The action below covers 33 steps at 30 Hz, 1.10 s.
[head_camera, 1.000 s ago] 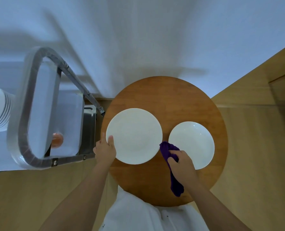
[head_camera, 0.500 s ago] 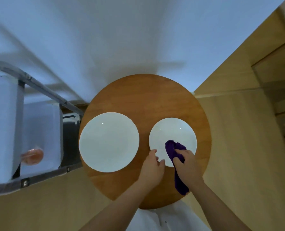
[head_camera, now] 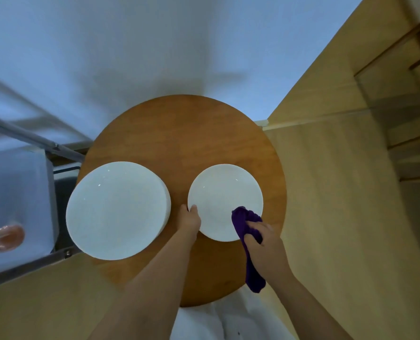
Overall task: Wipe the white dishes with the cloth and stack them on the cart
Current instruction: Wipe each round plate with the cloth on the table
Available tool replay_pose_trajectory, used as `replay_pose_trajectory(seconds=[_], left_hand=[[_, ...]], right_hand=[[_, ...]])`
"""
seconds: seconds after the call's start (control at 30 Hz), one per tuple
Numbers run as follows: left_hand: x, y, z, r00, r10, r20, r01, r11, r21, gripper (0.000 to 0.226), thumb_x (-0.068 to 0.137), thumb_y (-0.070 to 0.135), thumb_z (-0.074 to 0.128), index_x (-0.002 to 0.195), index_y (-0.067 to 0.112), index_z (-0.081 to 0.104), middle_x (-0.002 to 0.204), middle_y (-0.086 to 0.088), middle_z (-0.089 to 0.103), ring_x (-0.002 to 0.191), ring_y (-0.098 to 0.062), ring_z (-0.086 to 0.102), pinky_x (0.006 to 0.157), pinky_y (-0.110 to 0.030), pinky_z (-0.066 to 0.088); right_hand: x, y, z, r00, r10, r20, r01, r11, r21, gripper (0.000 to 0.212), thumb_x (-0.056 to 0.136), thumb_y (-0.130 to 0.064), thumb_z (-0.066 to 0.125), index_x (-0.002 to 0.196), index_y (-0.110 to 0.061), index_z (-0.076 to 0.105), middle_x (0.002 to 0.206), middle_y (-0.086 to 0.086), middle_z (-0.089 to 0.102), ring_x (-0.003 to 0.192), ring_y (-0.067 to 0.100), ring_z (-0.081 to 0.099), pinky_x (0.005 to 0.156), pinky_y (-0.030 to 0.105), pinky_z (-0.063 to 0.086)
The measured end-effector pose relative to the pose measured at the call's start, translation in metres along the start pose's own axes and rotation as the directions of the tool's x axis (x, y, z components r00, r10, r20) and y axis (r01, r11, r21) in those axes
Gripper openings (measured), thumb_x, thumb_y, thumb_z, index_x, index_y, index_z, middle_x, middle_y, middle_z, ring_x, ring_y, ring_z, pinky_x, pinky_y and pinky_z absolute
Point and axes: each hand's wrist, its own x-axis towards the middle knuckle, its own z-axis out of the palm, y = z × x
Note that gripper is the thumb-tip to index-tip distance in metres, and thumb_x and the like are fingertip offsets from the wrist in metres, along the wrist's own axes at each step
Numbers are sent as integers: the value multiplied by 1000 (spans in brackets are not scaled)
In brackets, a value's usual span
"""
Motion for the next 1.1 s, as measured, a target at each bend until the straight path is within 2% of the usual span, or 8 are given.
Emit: replay_pose_trajectory(seconds=[0.2, 0.4, 0.57, 0.63, 0.73, 0.83, 0.9, 1.1], left_hand=[[-11, 8, 8, 997, 79, -18, -81, 988, -133, 44, 102, 44, 31, 138, 19, 36, 112, 4, 46, 101, -16, 46, 81, -34, 43], [-37, 18, -8, 987, 157, 28, -140, 937, -319, 53, 97, 56, 31, 142, 29, 33, 123, 9, 49, 108, -14, 47, 86, -34, 44], [-83, 37, -35, 936, 326, 135, -197, 801, -565, 64, 80, 70, 42, 136, 38, 46, 129, 1, 59, 117, -28, 57, 91, -60, 50], [-99, 42, -49, 909, 390, 145, -219, 744, -631, 60, 80, 68, 43, 132, 39, 50, 127, 0, 61, 116, -28, 58, 89, -61, 51], [-120, 49, -69, 917, 386, 102, -229, 718, -658, 48, 87, 66, 43, 126, 40, 55, 122, -1, 65, 111, -29, 62, 85, -59, 53], [-144, 54, -87, 935, 355, 25, -262, 735, -626, 28, 82, 70, 46, 96, 51, 62, 95, 7, 73, 92, -25, 68, 67, -45, 60], [-158, 52, -98, 940, 342, -8, -269, 727, -632, 25, 76, 73, 47, 80, 52, 61, 77, 13, 72, 84, -22, 69, 55, -35, 58], [-191, 43, -131, 934, 357, -27, -296, 728, -619, 32, 81, 75, 40, 93, 48, 52, 99, 5, 67, 92, -23, 65, 57, -34, 58]], right_hand=[[-1, -2, -9, 1000, 3, -31, -1, 998, 57, 30, 91, -13, 52, 119, -22, 57, 109, -11, 50, 95, 11, 55, 70, 16, 42], [-3, -23, -22, 984, -11, -181, 61, 960, 273, 20, 92, -19, 52, 98, -39, 53, 101, -12, 54, 88, 13, 58, 70, 27, 49], [-15, -56, -29, 954, -51, -296, 167, 908, 384, 22, 93, -27, 51, 84, -48, 55, 103, -7, 55, 84, 4, 57, 63, 18, 42], [-22, -71, -29, 944, -101, -314, 223, 898, 381, 32, 93, -28, 51, 81, -58, 55, 100, -11, 55, 87, 7, 57, 68, 26, 48], [-37, -91, -23, 939, -170, -297, 269, 904, 332, 26, 94, -33, 49, 109, -54, 49, 111, -20, 46, 109, 16, 51, 91, 43, 50], [-50, -104, -8, 931, -254, -261, 302, 940, 162, 61, 93, -34, 51, 146, -27, 22, 146, -1, 29, 134, 23, 30, 104, 49, 40], [-58, -113, 5, 919, -247, -307, 271, 962, 38, 71, 92, -35, 52, 149, -24, 12, 154, 4, 17, 141, 27, 15, 111, 50, 27], [-64, -151, 29, 830, -342, -440, 208, 922, -326, 64, 98, -39, 36, 150, -20, 5, 158, 8, 5, 144, 27, -1, 109, 52, 21]])
